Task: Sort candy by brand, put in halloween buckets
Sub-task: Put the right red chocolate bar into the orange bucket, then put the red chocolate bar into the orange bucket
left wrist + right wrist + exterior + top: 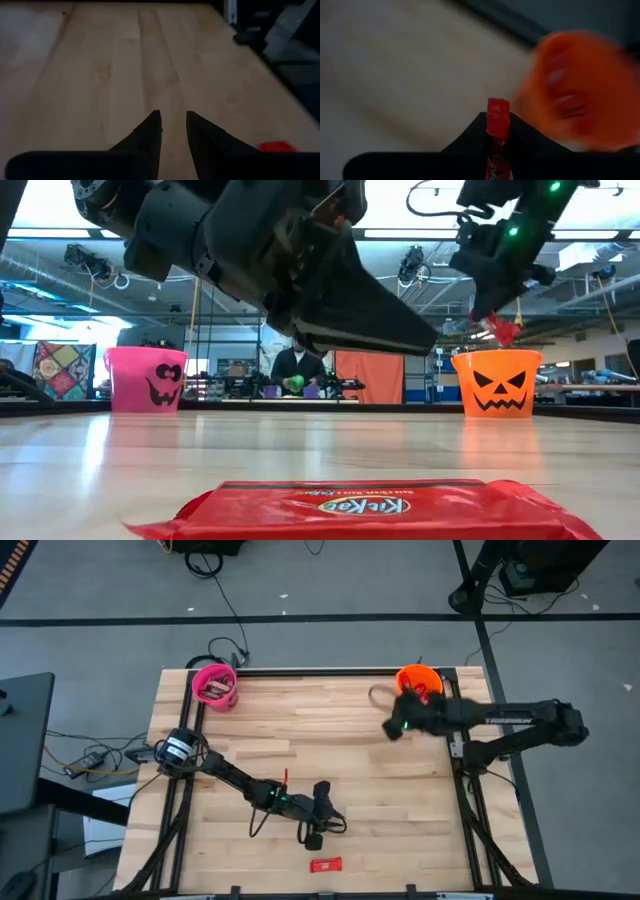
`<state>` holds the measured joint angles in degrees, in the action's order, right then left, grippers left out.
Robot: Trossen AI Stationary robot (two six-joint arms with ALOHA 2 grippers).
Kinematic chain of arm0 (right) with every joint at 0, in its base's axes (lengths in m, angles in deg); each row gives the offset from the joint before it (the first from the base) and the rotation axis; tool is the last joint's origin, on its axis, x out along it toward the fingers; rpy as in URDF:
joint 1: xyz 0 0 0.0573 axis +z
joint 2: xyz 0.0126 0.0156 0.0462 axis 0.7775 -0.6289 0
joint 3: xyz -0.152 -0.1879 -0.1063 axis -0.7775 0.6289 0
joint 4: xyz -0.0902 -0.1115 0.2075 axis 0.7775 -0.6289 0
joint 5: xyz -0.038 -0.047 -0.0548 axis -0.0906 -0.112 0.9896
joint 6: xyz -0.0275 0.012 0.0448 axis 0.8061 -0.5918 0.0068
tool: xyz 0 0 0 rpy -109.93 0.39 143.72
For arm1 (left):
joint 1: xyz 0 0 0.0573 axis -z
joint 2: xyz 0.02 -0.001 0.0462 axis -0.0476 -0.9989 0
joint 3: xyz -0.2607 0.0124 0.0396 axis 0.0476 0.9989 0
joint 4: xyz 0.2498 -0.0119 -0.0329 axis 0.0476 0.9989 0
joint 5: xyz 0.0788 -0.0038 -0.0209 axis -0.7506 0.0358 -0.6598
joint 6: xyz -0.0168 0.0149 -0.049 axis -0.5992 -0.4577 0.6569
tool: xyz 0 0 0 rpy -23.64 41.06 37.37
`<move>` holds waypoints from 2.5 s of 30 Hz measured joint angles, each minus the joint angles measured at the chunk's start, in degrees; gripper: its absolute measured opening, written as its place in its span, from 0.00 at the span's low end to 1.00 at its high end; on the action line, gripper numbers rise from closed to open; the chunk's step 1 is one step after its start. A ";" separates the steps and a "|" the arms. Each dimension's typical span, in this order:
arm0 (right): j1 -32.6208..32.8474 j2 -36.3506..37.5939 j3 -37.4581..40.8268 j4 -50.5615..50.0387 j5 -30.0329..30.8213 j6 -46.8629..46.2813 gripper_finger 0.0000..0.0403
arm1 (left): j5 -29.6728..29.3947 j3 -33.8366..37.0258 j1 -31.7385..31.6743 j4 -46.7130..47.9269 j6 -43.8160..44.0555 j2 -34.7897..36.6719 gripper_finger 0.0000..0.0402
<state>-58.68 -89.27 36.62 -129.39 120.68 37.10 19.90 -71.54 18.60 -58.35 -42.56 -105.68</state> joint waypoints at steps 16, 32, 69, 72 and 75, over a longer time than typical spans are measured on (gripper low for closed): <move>-29.64 -3.12 -0.04 18.56 -0.21 24.93 0.19 | -5.13 0.00 0.45 7.88 -3.98 0.00 0.23; -21.77 -1.92 3.73 19.12 -8.66 23.42 0.52 | -1.91 -0.35 2.73 6.02 -6.62 0.71 0.29; 32.99 -1.85 8.98 42.47 2.82 6.41 0.47 | -7.97 -7.65 17.08 14.38 7.17 -7.33 0.57; 33.22 -1.86 8.98 42.55 2.93 6.39 0.47 | -7.82 -7.79 17.13 13.17 7.16 -8.73 0.57; 33.23 -1.86 8.98 42.48 2.97 6.39 0.47 | -8.76 -7.87 17.15 12.99 8.26 -9.15 0.56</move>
<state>-25.45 -91.13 45.60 -86.91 123.65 43.49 11.14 -79.41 35.75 -45.36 -34.30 -114.83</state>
